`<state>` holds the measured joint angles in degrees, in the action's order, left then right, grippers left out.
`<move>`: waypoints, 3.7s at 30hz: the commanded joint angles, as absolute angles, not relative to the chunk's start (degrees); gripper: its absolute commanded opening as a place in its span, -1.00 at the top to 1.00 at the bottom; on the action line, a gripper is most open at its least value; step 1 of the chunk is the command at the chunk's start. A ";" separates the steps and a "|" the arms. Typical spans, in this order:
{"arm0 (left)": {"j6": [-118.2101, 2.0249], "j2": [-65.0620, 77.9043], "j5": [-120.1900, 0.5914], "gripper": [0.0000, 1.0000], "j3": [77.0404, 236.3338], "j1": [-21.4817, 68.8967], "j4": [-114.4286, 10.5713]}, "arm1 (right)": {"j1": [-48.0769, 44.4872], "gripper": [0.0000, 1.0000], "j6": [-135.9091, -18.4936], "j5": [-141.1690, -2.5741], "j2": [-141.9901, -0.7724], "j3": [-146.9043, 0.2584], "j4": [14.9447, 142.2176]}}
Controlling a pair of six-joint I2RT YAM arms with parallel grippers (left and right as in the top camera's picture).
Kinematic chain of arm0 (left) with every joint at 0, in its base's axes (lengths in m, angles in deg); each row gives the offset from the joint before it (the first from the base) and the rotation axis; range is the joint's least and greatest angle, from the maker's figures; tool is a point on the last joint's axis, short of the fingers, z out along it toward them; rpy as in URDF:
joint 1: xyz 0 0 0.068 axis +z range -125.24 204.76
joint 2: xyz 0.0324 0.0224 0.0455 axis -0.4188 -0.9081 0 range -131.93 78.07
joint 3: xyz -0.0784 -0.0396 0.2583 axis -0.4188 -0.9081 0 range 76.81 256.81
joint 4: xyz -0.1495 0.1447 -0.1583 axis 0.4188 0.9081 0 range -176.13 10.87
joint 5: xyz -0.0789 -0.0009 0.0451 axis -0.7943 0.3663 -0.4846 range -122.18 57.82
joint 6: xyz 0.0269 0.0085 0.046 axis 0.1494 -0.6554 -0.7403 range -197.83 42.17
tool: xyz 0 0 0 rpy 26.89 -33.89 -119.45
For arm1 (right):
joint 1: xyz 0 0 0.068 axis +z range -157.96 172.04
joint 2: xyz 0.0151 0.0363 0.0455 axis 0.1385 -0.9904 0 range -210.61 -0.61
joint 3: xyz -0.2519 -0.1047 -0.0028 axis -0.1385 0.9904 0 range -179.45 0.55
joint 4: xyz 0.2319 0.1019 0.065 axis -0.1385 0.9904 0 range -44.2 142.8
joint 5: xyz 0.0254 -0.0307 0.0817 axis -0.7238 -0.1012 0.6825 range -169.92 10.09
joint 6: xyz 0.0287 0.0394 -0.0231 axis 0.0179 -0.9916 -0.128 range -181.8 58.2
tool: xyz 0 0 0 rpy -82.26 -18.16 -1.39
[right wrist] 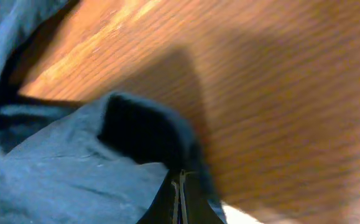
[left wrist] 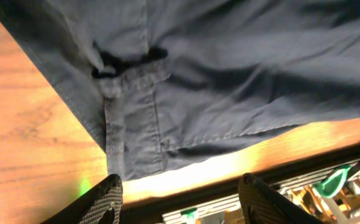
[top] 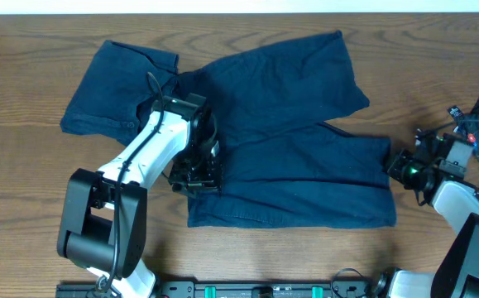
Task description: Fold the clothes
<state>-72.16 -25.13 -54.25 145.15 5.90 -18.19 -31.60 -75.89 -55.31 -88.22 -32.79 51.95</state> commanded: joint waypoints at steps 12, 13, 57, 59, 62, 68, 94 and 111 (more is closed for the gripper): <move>-72.88 -25.00 -49.42 -0.32 133.02 6.19 -25.21 | -45.21 0.05 -76.22 -40.91 -81.84 -36.83 71.14; -72.88 -25.00 -49.44 -0.32 132.38 6.19 -26.04 | -45.41 0.05 -75.82 -40.91 -81.01 -36.96 74.96; -72.84 -25.00 -43.28 0.42 129.72 6.19 -28.40 | -31.36 0.95 -68.07 -51.86 -79.59 -36.70 87.31; -72.84 -25.00 -43.34 0.29 129.78 6.19 -28.25 | -29.80 0.97 -73.68 -57.22 -80.18 -35.57 81.35; -72.77 -25.00 -44.72 0.03 130.15 6.19 -28.16 | -28.01 0.96 -78.88 -56.43 -81.51 -33.03 72.82; -72.64 -25.00 -48.24 -0.08 131.42 6.19 -28.20 | -24.49 0.97 -75.12 -47.23 -84.99 -31.00 62.64; -72.70 -25.00 -48.00 0.88 131.60 6.21 -27.72 | -20.87 0.97 -93.53 -61.94 -98.49 -30.63 36.17; -72.64 -21.11 -48.26 0.42 135.53 6.21 -21.65 | -25.80 0.85 -82.29 -39.38 -74.52 -36.20 61.92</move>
<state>-72.35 -24.60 -48.32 133.10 5.95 -22.04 -26.07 -84.24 -43.91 -80.59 -35.04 57.59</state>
